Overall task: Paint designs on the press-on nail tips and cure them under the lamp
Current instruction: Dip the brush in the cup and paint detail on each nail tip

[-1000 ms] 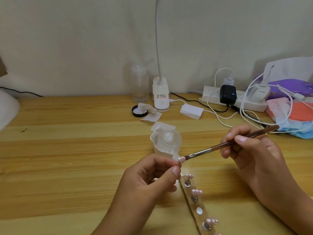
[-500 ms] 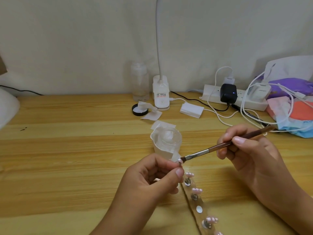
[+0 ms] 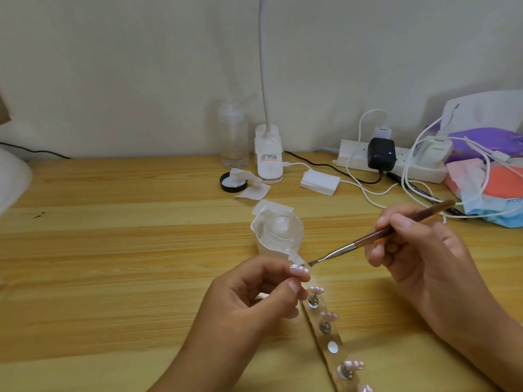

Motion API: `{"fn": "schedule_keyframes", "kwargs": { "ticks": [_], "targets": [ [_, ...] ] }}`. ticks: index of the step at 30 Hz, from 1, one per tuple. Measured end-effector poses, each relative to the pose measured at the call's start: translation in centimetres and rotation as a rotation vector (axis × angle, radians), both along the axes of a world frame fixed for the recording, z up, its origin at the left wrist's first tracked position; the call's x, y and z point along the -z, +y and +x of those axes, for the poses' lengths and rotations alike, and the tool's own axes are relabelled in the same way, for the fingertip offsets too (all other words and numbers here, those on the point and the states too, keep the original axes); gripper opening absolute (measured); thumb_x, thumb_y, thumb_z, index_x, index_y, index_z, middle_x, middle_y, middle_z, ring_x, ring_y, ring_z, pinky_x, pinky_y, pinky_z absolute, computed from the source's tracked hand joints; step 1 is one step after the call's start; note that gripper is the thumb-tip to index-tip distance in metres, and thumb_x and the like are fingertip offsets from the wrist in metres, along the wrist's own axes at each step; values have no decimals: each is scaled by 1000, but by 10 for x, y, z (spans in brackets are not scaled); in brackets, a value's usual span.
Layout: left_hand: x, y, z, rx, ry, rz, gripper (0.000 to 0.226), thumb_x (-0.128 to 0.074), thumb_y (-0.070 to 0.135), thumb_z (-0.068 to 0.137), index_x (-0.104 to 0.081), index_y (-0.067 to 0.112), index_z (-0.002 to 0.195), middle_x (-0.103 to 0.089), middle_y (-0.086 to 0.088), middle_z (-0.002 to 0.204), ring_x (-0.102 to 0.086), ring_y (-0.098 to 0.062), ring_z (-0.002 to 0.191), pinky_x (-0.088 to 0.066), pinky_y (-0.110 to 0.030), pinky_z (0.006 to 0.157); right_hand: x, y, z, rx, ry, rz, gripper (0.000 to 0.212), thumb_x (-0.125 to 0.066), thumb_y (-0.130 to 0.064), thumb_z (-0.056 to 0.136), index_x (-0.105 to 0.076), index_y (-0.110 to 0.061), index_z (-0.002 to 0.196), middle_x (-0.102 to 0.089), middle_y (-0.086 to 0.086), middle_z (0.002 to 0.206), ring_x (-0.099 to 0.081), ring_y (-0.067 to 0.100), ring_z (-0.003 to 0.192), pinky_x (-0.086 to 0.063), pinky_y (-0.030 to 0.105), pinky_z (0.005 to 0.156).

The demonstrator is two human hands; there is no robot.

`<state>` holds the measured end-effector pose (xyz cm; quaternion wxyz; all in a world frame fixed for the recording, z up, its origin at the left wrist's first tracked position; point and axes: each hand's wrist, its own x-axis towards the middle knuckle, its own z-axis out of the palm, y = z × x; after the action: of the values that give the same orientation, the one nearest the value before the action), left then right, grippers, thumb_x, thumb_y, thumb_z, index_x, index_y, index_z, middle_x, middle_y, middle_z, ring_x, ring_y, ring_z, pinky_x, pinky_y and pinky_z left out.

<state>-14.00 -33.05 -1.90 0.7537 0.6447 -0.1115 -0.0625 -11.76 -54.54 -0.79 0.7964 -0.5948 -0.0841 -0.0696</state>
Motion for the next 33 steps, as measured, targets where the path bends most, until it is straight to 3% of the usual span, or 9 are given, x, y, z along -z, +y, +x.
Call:
{"fn": "schedule_keyframes", "kwargs": {
  "ticks": [9,13,17,21,25,29,33],
  "targets": [
    [0,0,0,-3,-1,37,24,-69,43,61,-78,27,77,-72,2,72,-65,-3,65,-49,-14,61,0,0,-1,-75,14,-17,17,-64,-29,87,-69,-19,74,-59,8,62,-61,15,57,-52,21,57],
    [0,0,1,-23,-1,36,23,-70,42,63,-78,27,78,-73,2,74,-64,-3,66,-49,-14,61,1,-1,-2,-135,23,-40,9,-64,-23,78,-66,-18,70,-55,6,58,-57,15,52,-50,20,53],
    [-1,-1,2,-36,35,14,15,-69,25,73,-79,27,83,-76,-4,79,-67,-5,69,-51,-14,61,1,-5,1,-133,50,19,14,-70,-32,73,-68,-17,73,-55,5,57,-56,14,53,-50,21,53],
    [-4,-2,0,-27,45,17,18,-68,23,70,-79,28,83,-76,-4,76,-68,-5,67,-50,-14,61,1,-10,8,-84,83,122,40,-92,-44,57,-74,-19,83,-58,1,61,-57,9,59,-52,20,60],
    [-4,-1,0,-19,53,17,12,-71,19,67,-76,17,77,-75,-4,74,-66,-4,65,-49,-13,58,2,-12,13,-88,104,165,45,-94,-40,54,-77,-19,90,-62,-1,69,-61,7,66,-54,20,65],
    [-2,-1,1,-7,38,25,24,-73,37,56,-75,22,75,-71,-1,67,-61,-3,61,-47,-14,57,3,-11,12,-99,112,164,41,-92,-44,57,-76,-19,85,-59,-2,65,-59,8,62,-53,21,63],
    [1,-2,2,-33,47,25,23,-67,45,54,-74,29,70,-68,2,62,-57,-2,58,-45,-14,56,3,-9,8,-98,102,106,39,-89,-49,59,-73,-21,81,-59,1,61,-58,11,60,-53,21,63]
  ]
}}
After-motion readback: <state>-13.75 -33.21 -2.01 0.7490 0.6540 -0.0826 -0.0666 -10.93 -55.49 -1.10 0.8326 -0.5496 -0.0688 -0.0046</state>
